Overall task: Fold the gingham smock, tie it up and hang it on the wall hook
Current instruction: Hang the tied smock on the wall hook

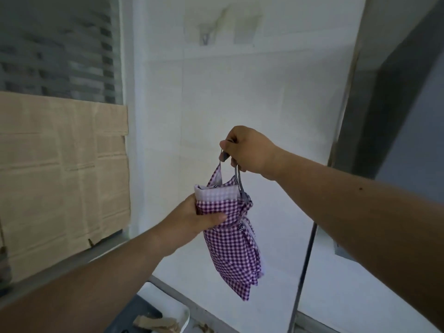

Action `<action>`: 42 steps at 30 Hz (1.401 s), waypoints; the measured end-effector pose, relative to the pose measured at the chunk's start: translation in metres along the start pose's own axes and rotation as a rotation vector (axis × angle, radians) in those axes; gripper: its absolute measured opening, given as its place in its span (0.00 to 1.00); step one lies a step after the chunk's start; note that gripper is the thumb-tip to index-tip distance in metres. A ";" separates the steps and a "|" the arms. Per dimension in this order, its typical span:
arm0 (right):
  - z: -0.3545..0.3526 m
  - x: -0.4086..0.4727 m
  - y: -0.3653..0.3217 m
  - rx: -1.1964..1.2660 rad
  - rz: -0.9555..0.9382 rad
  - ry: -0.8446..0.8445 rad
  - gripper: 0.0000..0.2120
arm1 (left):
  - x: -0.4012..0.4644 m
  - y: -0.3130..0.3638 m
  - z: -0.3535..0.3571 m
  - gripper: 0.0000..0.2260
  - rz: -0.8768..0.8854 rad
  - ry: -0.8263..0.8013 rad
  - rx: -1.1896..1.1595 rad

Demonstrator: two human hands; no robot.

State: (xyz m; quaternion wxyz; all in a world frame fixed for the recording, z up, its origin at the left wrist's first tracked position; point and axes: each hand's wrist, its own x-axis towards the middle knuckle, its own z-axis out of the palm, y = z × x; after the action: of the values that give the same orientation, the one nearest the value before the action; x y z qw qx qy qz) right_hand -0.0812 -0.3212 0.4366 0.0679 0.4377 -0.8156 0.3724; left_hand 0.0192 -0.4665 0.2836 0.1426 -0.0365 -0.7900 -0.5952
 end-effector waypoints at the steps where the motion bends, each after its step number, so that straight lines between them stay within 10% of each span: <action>1: 0.002 0.007 -0.001 -0.006 -0.001 -0.002 0.11 | 0.002 -0.003 -0.005 0.18 0.016 0.005 -0.022; 26: -0.083 0.249 -0.095 -0.670 -0.423 0.578 0.13 | 0.171 0.144 -0.160 0.19 0.462 0.346 -0.285; 42: -0.103 0.307 -0.109 -1.008 -0.360 0.517 0.11 | 0.216 0.160 -0.192 0.19 0.433 0.428 -0.305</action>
State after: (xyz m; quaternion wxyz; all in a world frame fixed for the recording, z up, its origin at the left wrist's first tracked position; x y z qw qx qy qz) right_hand -0.2063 -0.4929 0.7043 0.5257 0.3780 -0.7619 0.0163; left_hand -0.1159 -0.6273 0.5386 0.4211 -0.0986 -0.6181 -0.6564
